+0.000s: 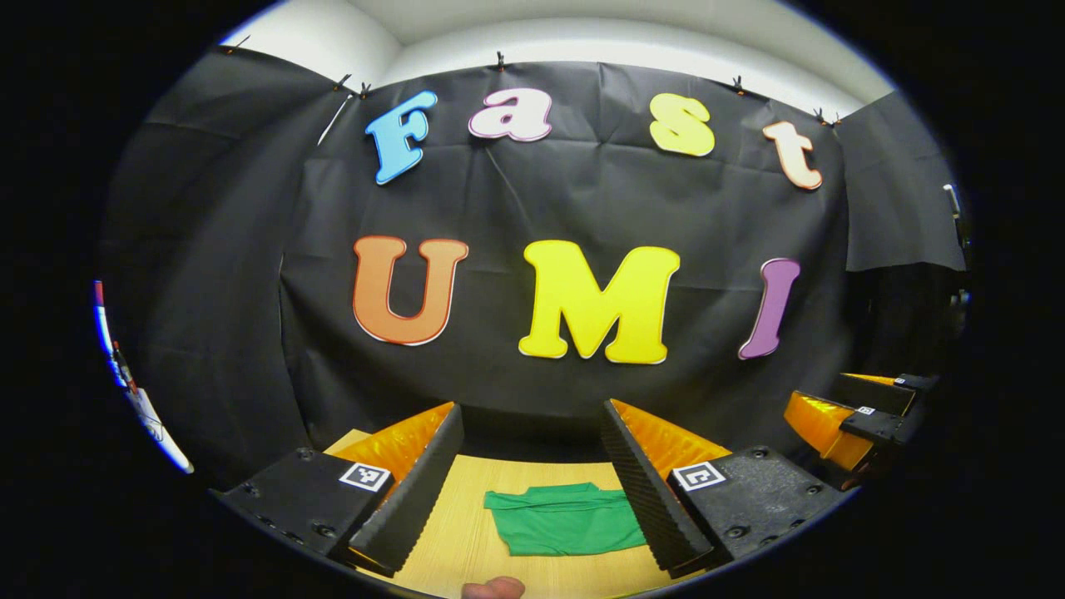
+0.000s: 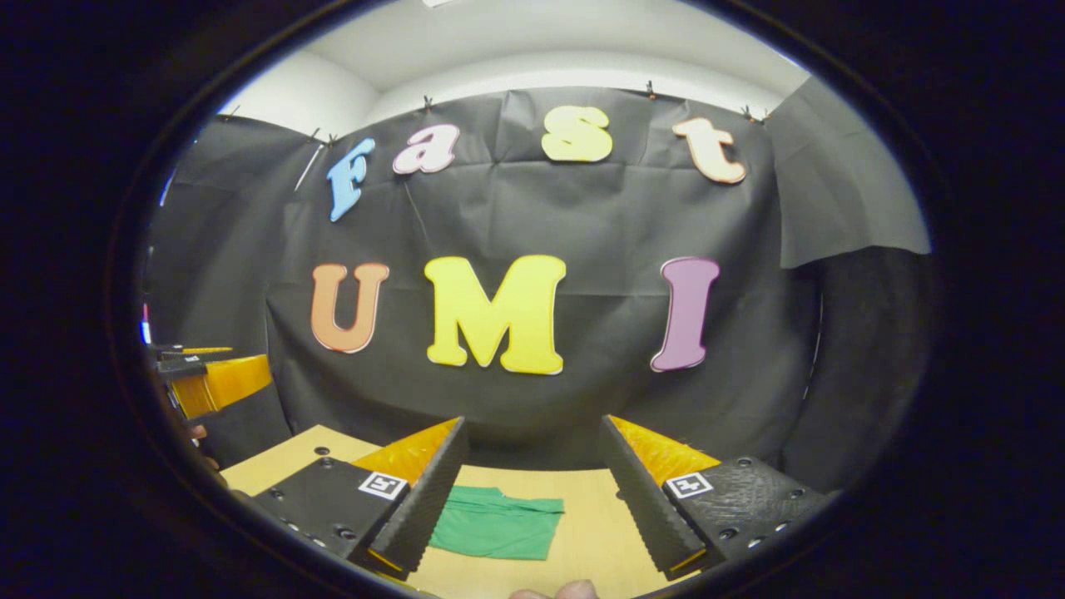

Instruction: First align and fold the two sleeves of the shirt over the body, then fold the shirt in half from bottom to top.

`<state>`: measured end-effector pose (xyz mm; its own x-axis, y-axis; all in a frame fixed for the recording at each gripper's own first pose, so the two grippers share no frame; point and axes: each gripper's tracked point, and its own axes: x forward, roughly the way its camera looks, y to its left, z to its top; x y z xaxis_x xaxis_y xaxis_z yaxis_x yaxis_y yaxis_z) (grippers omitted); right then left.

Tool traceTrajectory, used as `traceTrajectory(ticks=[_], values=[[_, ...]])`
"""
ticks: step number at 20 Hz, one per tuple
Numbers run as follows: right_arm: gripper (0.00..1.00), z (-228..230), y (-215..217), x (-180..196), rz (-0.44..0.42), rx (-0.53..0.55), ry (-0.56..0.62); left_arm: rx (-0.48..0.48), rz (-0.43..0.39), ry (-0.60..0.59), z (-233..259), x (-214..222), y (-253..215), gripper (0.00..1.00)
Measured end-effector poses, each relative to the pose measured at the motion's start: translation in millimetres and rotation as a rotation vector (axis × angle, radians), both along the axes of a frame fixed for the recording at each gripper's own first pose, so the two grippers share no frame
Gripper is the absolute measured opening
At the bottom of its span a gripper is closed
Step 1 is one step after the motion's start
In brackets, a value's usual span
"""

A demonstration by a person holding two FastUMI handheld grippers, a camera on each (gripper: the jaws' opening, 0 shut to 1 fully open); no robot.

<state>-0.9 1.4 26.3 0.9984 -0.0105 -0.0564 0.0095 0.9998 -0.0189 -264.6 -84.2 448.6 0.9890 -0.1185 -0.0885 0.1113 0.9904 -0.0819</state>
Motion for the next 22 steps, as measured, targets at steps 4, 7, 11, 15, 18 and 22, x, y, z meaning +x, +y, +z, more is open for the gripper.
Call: traceTrajectory(ticks=[4,7,11,15,18,22], values=[[0.95,24,8,-40,-0.033,-0.008,-0.048,-0.011,-0.022,-0.03,13,-34,-1,1.0],[0.98,35,12,-60,-0.04,-0.007,-0.076,-0.006,-0.019,-0.041,20,-48,6,1.0],[0.99,40,18,-72,-0.032,-0.003,-0.089,0.018,0.009,-0.068,30,-62,19,1.0],[0.98,37,32,-79,-0.02,0.013,-0.081,0.037,0.029,-0.057,31,-73,28,0.91],[0.97,29,32,-79,-0.017,0.01,-0.058,0.047,0.039,-0.059,27,-82,29,0.94],[0.98,30,28,-82,-0.027,0.017,-0.058,0.058,0.038,-0.07,25,-86,24,1.0]])
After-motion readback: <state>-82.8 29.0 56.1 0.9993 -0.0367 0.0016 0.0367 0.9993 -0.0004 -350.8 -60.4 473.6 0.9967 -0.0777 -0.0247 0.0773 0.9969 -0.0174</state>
